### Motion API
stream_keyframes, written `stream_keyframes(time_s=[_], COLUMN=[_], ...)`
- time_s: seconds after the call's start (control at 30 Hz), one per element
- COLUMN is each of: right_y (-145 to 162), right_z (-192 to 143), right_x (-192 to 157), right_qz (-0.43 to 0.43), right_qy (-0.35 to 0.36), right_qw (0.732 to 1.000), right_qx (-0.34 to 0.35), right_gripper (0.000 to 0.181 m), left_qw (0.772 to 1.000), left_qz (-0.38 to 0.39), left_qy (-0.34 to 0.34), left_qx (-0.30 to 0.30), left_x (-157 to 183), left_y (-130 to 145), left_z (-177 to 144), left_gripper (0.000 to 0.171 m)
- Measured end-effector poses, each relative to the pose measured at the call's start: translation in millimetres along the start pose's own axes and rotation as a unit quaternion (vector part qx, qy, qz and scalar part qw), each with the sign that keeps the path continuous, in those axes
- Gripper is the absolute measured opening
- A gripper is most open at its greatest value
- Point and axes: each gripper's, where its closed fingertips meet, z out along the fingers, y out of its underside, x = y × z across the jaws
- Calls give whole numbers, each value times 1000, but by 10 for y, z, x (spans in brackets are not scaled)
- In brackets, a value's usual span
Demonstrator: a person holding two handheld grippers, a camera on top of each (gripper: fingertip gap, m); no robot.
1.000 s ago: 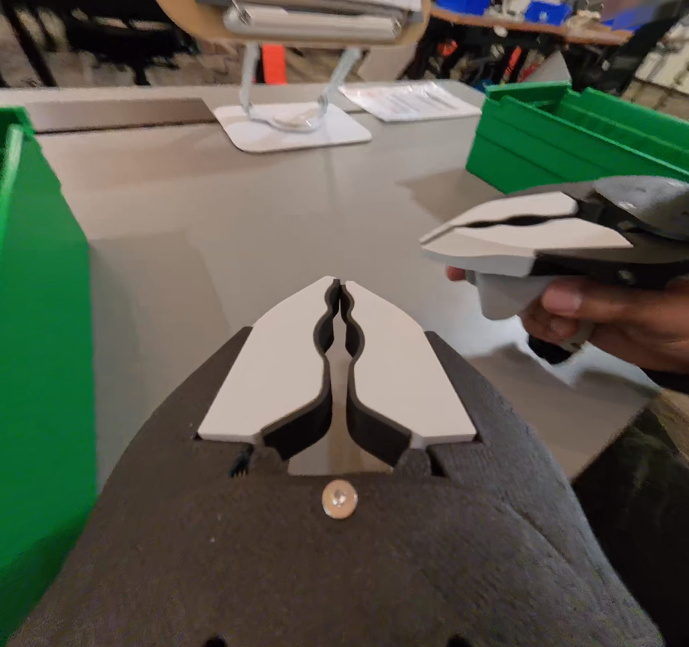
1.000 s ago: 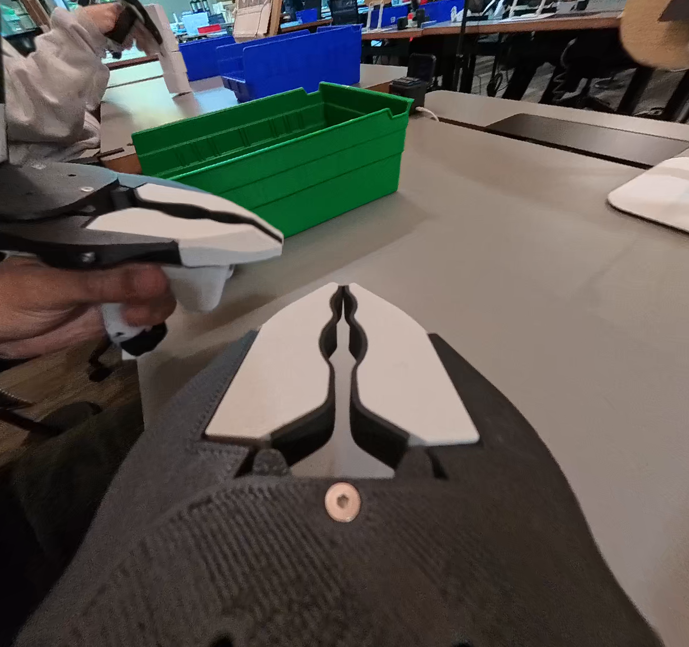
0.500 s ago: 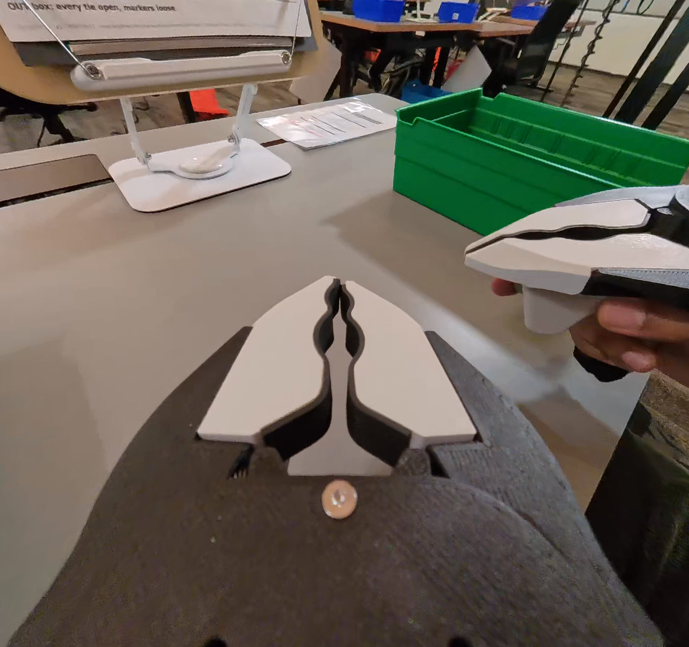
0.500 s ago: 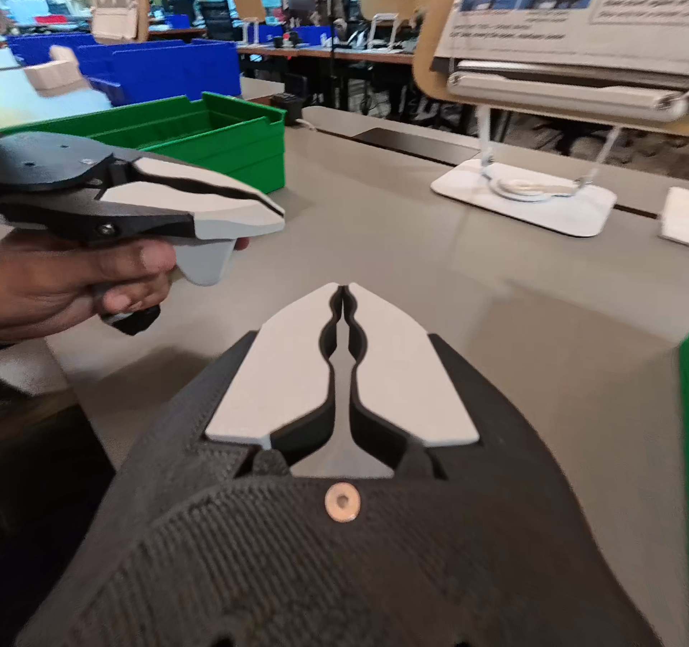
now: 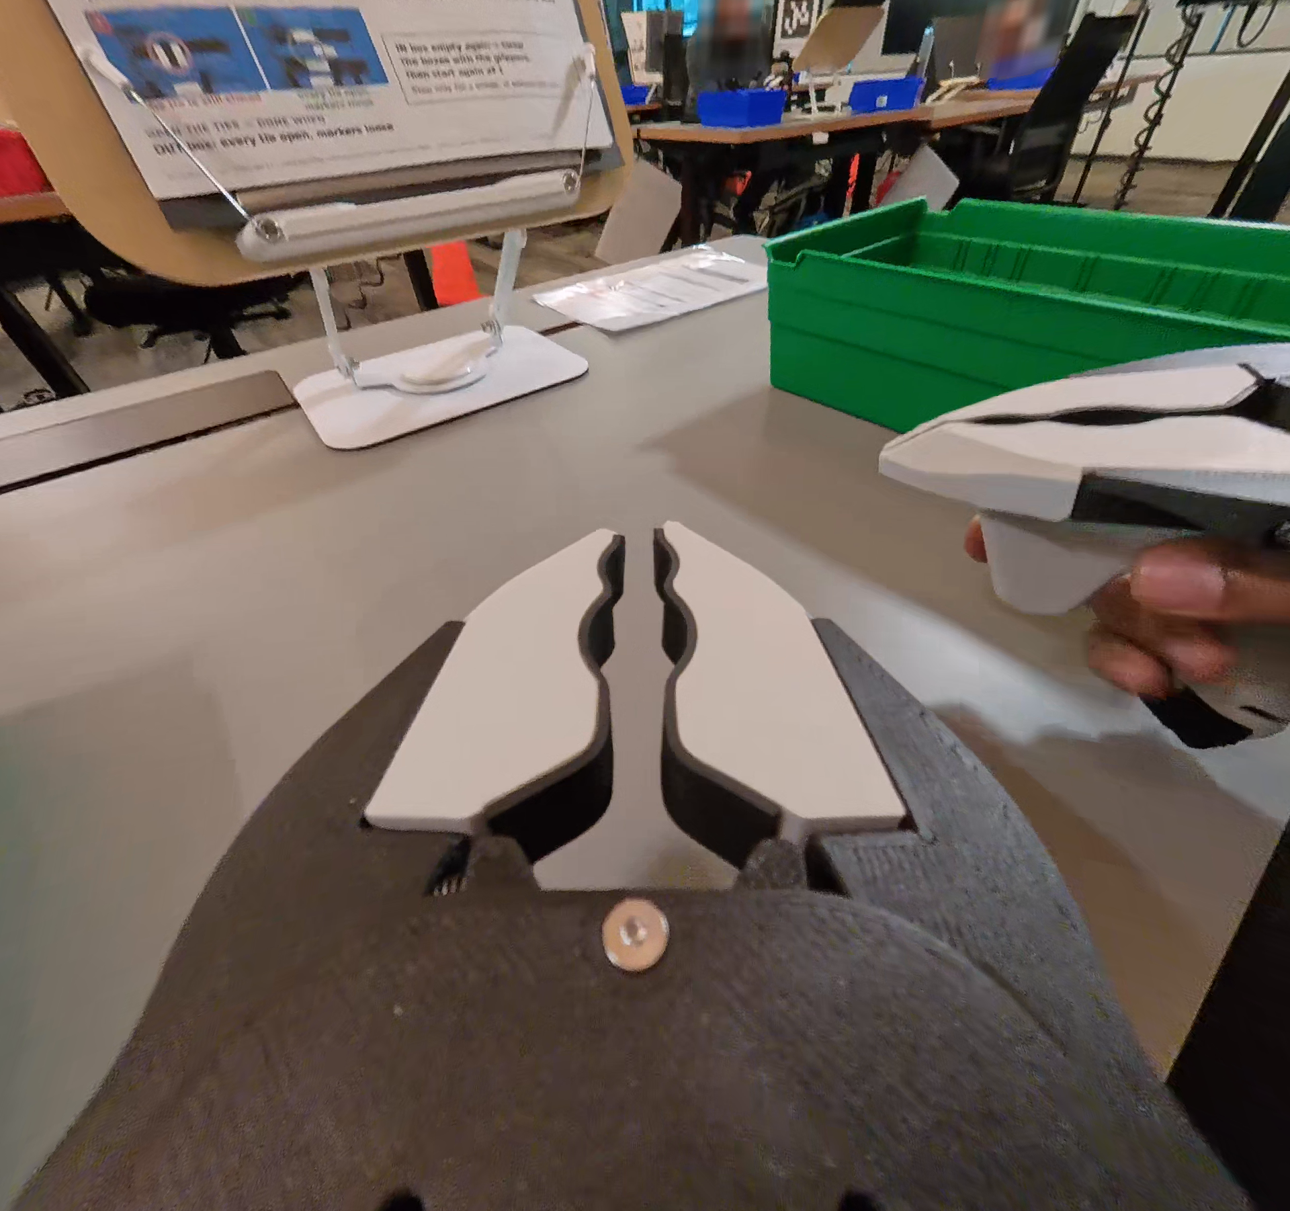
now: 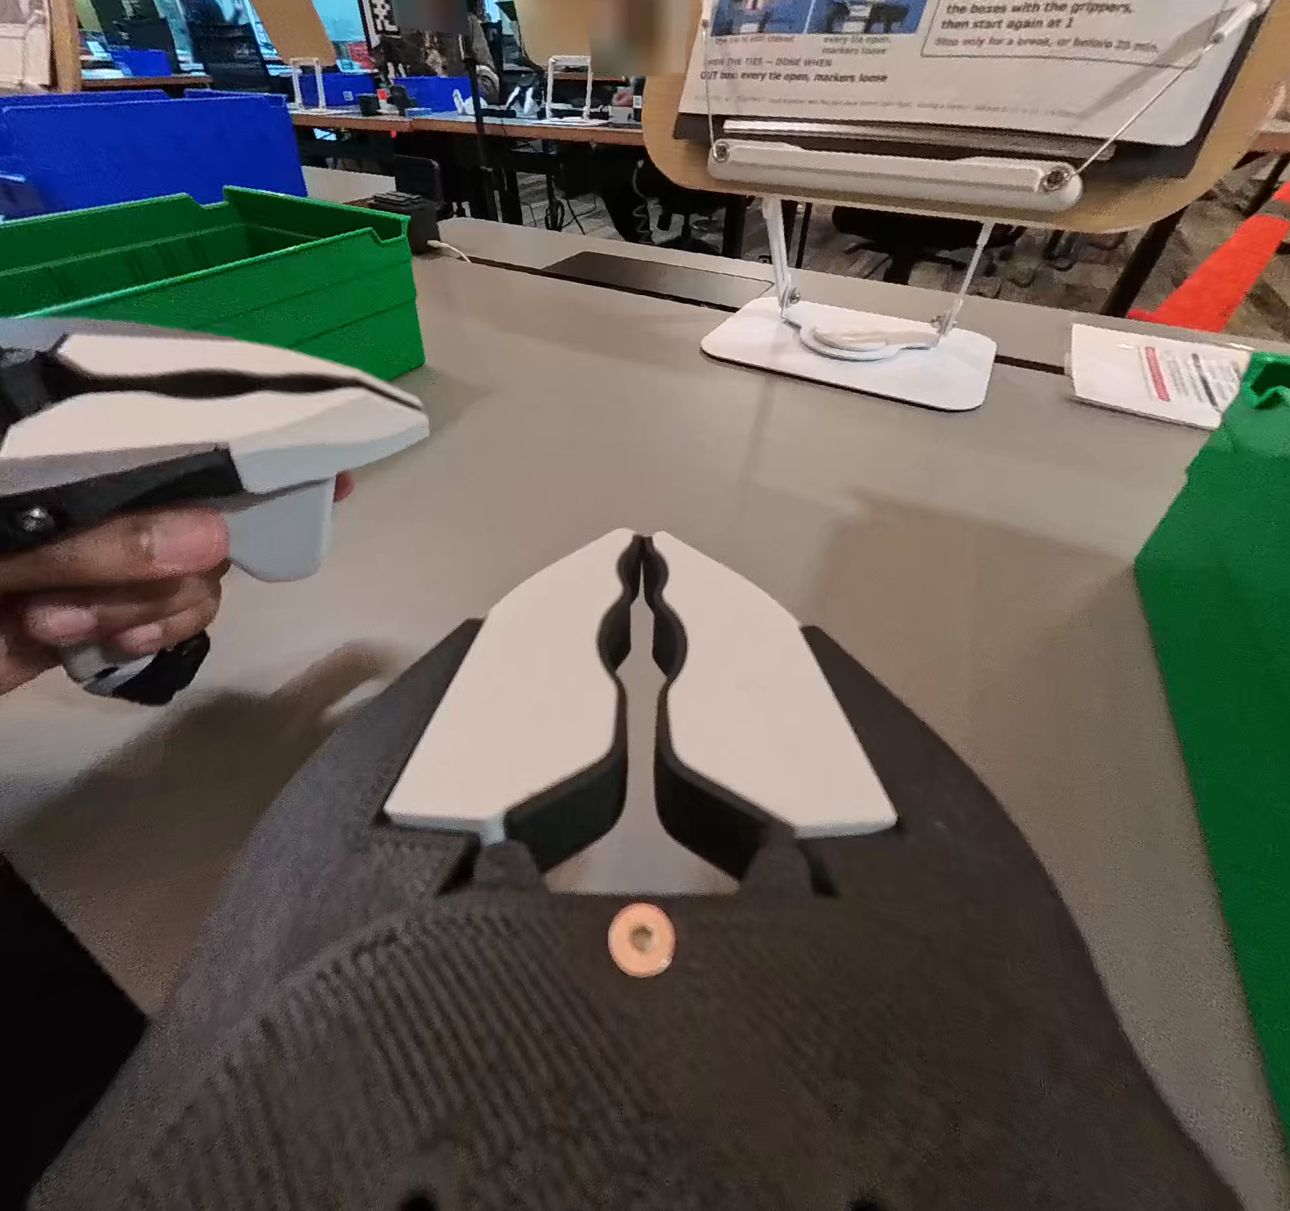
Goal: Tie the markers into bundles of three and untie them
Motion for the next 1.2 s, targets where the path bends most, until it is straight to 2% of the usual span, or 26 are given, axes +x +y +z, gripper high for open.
stream_keyframes(time_s=[0.13, 0.27, 0.4, 0.57, 0.73, 0.83, 1.0, 1.1, 1.2], right_y=[33, 13, -21, 55, 78, 101, 184, 328, 360], right_z=[82, 176, 290, 407, 498, 552, 637, 694, 762], right_x=[-80, -272, -481, -785, -1186, -1359, -1553, -1654, -1690], right_qz=[20, 67, 90, 23, 8, 15, 10, -4, -22], right_qy=[-32, -98, -147, -201, -267, -298, -328, -337, -336], right_qw=[999, 993, 985, 979, 962, 952, 938, 928, 925], right_qx=[-9, -11, -23, -36, -55, -71, -108, -160, -175], right_gripper=[0, 0, 0, 1, 32, 41, 51, 75, 76], left_qw=[999, 996, 996, 990, 984, 980, 978, 976, 974], left_qz=[-30, -63, -68, -81, -106, -98, -101, -108, -122], left_qy=[21, 37, 23, 8, -24, -54, -81, -90, -101], left_qx=[-23, -45, -58, -112, -142, -165, -163, -166, -164], left_x=[-28, -65, -153, -251, -402, -505, -585, -611, -616], left_y=[118, 210, 281, 475, 634, 754, 798, 835, 851], left_z=[-43, -138, -284, -492, -737, -870, -1042, -1123, -1188], left_gripper=[5, 6, 10, 30, 43, 54, 56, 56, 54])
